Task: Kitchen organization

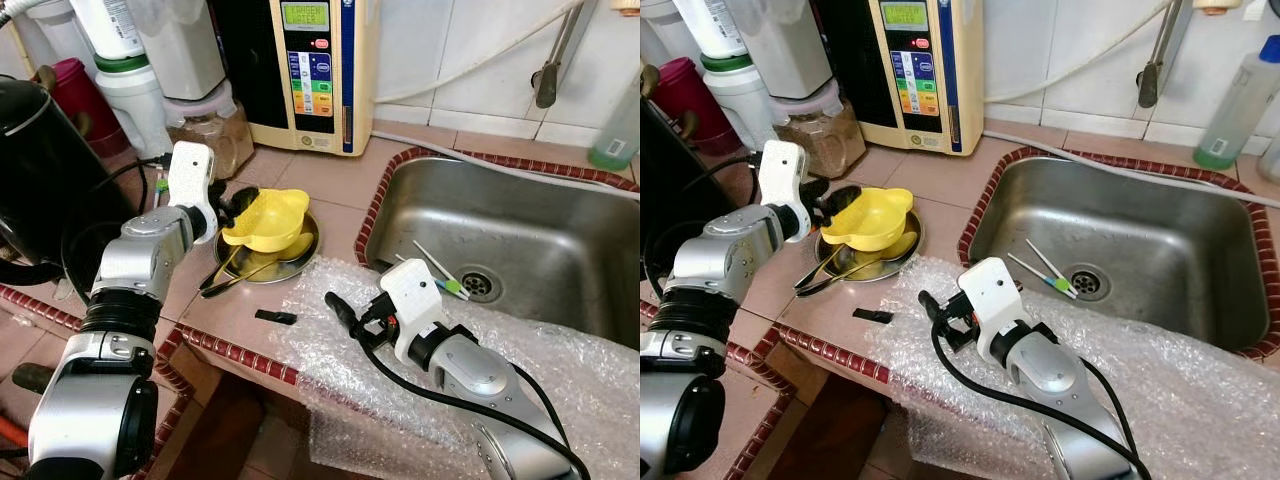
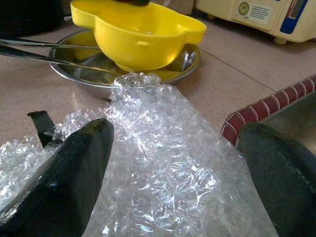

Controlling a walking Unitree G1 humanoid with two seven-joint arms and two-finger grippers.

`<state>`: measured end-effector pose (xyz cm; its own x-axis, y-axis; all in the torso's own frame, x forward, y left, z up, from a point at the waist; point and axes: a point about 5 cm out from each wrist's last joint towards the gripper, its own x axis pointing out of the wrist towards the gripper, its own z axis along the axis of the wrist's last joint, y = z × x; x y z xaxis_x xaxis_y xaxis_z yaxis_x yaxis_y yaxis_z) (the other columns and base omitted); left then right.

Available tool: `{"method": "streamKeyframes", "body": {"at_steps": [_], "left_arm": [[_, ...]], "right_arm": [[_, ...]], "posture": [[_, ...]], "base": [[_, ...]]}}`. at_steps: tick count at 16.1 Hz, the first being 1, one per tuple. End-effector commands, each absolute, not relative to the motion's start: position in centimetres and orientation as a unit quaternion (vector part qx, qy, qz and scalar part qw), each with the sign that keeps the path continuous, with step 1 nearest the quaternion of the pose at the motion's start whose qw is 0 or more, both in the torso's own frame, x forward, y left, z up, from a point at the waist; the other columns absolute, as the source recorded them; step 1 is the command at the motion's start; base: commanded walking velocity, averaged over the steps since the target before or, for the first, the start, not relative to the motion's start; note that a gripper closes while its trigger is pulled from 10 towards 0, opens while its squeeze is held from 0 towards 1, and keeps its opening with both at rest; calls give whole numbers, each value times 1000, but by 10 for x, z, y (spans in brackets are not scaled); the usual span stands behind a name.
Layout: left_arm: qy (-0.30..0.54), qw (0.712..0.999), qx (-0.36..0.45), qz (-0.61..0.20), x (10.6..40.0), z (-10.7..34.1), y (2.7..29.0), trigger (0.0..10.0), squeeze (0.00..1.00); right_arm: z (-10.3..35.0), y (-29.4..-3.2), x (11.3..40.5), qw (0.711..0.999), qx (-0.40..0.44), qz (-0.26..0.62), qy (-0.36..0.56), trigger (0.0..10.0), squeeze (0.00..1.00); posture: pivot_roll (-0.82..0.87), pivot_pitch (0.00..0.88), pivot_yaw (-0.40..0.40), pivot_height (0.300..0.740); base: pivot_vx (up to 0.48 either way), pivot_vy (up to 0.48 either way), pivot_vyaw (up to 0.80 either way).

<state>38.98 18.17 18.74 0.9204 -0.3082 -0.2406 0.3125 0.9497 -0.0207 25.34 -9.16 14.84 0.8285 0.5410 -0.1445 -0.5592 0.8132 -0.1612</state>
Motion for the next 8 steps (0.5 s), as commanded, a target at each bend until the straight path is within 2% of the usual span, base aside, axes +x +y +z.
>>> {"method": "streamKeyframes", "body": {"at_steps": [1, 3, 4, 5, 6, 8], "left_arm": [[116, 982, 33, -144, 393, 194, 188, 10000, 1000], [136, 982, 55, -119, 393, 186, 194, 10000, 1000], [146, 979, 39, -136, 392, 183, 192, 10000, 949], [152, 976, 34, -152, 390, 180, 190, 3490, 0], [148, 975, 33, -162, 390, 180, 189, 0, 0], [153, 972, 34, -176, 390, 178, 186, 0, 0]], "right_arm": [[152, -88, 251, 951, -97, 292, 36, 10000, 0], [152, -86, 251, 949, -93, 298, 37, 10000, 0], [152, -84, 248, 945, -92, 311, 37, 10000, 0], [151, -83, 247, 944, -90, 317, 37, 10000, 0], [152, -83, 246, 942, -89, 322, 34, 10000, 0], [152, -84, 247, 943, -90, 320, 33, 10000, 0]], "posture": [[-17, 105, 151, 740], [-16, 104, 154, 740], [-17, 104, 155, 740], [-14, 100, 156, 740], [-14, 99, 157, 740], [-13, 95, 157, 740]], "base": [[0, 0, 0], [0, 0, 0], [0, 0, 0], [0, 0, 0], [0, 0, 0], [0, 0, 0]]}}
